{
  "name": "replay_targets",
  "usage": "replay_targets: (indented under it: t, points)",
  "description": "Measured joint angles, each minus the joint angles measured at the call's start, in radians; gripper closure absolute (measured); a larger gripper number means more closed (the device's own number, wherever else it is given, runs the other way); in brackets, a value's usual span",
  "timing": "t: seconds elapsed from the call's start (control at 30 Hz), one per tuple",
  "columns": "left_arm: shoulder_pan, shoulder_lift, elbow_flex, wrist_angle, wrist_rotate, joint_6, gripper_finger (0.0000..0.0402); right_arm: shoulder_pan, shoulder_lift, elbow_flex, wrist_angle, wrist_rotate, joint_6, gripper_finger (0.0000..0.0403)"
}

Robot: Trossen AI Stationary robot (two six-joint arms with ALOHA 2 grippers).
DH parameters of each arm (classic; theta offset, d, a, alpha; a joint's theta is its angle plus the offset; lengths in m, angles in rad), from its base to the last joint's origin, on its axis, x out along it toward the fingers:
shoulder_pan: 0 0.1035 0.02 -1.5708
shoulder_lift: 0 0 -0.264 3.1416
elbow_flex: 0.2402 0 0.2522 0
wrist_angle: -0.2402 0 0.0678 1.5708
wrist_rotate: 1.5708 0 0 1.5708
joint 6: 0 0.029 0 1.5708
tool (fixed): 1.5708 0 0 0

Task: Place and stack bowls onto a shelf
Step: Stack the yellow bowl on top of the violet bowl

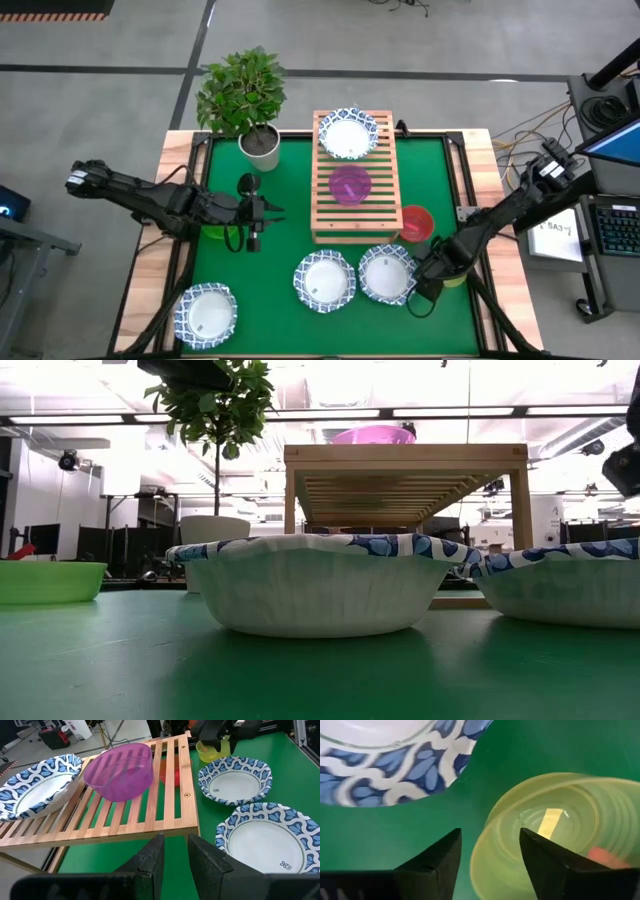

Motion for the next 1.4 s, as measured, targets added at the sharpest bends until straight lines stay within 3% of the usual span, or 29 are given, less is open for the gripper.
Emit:
replay_targets:
  t: [0.13,0.37,0.67,0.87,0.97,1.1,1.4]
  points:
    - [0.0,0.0,0.0,0.0,0.0,0.0,0.0333,0.0,0.041,0.0,0.008,0.0,-0.026,0.026]
    - [0.0,0.0,0.0,0.0,0.0,0.0,0.0333,0.0,0.053,0.0,0.005,-0.053,-0.027,0.0381]
    - [0.0,0.0,0.0,0.0,0.0,0.0,0.0333,0.0,-0.074,0.062,-0.114,-0.114,-0.003,0.0394]
    - [0.0,0.0,0.0,0.0,0.0,0.0,0.0333,0.0,-0.18,0.188,-0.325,-0.088,0.091,0.0394]
    - [0.0,0.0,0.0,0.0,0.0,0.0,0.0333,0.0,-0.22,0.274,-0.422,0.007,0.113,0.0394]
    - [0.0,0.0,0.0,0.0,0.0,0.0,0.0333,0.0,-0.256,0.391,-0.488,0.226,0.062,0.0394]
    - [0.0,0.0,0.0,0.0,0.0,0.0,0.0333,-0.003,-0.263,0.587,-0.432,0.903,-0.324,0.0394]
